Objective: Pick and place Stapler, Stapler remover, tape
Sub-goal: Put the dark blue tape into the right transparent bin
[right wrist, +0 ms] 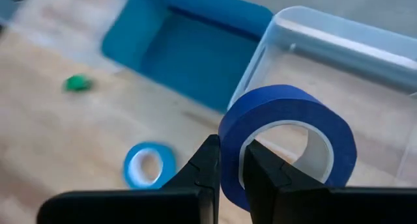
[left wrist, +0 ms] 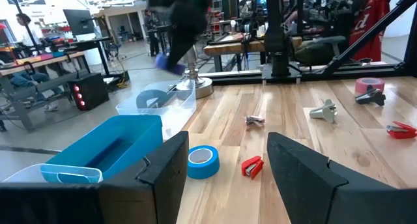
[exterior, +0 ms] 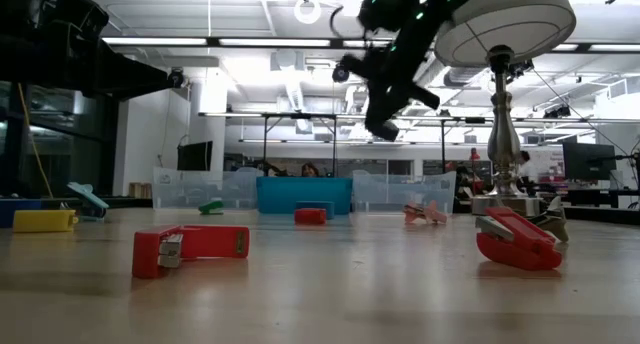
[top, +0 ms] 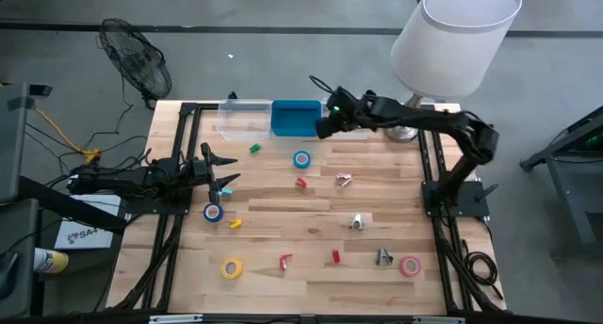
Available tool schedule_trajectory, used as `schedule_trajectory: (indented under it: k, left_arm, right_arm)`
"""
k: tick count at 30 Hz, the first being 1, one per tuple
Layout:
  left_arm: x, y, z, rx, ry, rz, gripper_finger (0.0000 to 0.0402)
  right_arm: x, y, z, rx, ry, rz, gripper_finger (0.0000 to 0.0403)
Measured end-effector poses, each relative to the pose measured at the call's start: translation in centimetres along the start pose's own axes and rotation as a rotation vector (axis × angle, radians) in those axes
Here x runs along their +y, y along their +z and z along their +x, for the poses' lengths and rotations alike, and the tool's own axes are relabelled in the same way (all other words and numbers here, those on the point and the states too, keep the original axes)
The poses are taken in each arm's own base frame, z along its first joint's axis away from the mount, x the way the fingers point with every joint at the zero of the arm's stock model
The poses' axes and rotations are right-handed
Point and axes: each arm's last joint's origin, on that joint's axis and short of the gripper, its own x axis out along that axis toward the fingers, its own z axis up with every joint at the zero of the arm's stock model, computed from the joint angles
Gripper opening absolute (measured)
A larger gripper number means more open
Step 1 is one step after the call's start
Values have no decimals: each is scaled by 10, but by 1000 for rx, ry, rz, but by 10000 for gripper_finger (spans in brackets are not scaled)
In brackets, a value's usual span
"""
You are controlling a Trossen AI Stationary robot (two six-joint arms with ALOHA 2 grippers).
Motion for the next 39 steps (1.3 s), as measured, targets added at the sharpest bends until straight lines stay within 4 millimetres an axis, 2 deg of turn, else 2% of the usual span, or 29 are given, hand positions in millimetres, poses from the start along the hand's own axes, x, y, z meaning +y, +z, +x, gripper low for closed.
schedule_trajectory:
  k: [4,8,16,25,33,39]
  left_arm:
    - [0,0,0,1,0,0,205]
    - [0,0,0,0,0,0,205]
    - [0,0,0,0,0,0,205]
    - [0,0,0,0,0,0,205]
    - [0,0,0,0,0,0,205]
    - [0,0,0,0,0,0,205]
  right_arm:
    - [-2,15,26,18,-93,26,33]
    - [-14,23,47,73,-191,56,34]
    - [-55,13,73,206,-309,62,34]
    - [-81,2,85,259,-330,71,34]
    - [-85,-1,87,264,-330,78,38]
    - [-84,-1,88,287,-297,68,63]
